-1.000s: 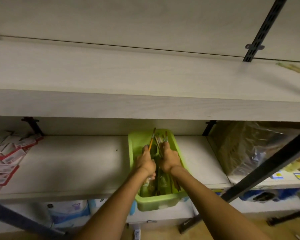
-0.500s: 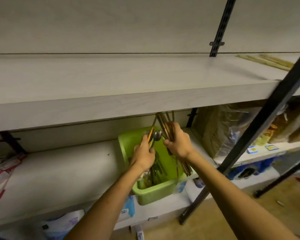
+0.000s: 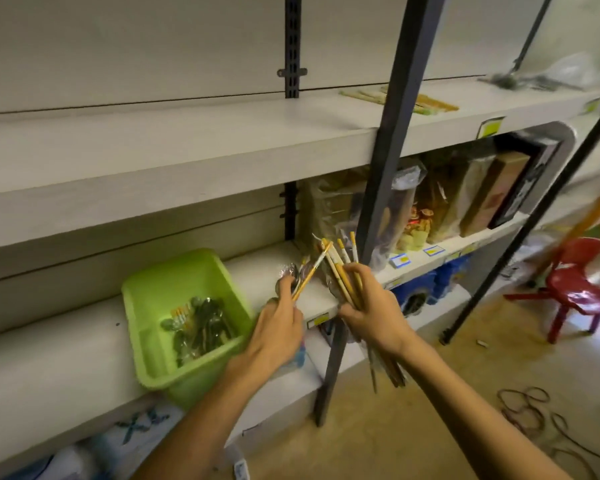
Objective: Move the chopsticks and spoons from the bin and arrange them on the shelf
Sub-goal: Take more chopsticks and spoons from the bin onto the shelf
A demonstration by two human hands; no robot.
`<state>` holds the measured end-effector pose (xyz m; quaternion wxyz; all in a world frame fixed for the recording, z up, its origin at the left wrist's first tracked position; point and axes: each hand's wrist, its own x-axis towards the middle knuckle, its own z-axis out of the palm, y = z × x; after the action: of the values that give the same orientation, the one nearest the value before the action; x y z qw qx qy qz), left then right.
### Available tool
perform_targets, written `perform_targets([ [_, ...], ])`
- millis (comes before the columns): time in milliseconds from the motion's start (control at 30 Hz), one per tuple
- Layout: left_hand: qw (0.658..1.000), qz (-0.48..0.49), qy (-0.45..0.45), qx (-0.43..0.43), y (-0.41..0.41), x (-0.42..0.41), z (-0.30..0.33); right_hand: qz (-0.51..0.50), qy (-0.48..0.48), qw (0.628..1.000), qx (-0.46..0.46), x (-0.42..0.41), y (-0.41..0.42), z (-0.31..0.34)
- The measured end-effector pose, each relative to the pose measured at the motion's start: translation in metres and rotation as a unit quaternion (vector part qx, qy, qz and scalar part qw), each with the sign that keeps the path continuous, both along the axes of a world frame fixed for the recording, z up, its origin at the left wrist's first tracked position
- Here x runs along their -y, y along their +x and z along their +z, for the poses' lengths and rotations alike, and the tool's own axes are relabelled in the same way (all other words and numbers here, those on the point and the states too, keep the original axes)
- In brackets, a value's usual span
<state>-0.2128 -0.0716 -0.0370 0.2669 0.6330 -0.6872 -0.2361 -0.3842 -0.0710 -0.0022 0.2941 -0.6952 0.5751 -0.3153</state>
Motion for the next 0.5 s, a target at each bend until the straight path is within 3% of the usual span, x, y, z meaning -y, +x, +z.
perform_targets([
  [267,0.995,-0.08,-0.012,-0.054,-0.144,-0.008,0.009,-0.061,-0.013,0.998,0.003,-0.027,-0.146,0.005],
  [500,0.98,-0.152,-0.055,-0.116,-0.248,0.039,0.065,-0.112,-0.069,0.99,0.048,-0.003,-0.241,0.056],
])
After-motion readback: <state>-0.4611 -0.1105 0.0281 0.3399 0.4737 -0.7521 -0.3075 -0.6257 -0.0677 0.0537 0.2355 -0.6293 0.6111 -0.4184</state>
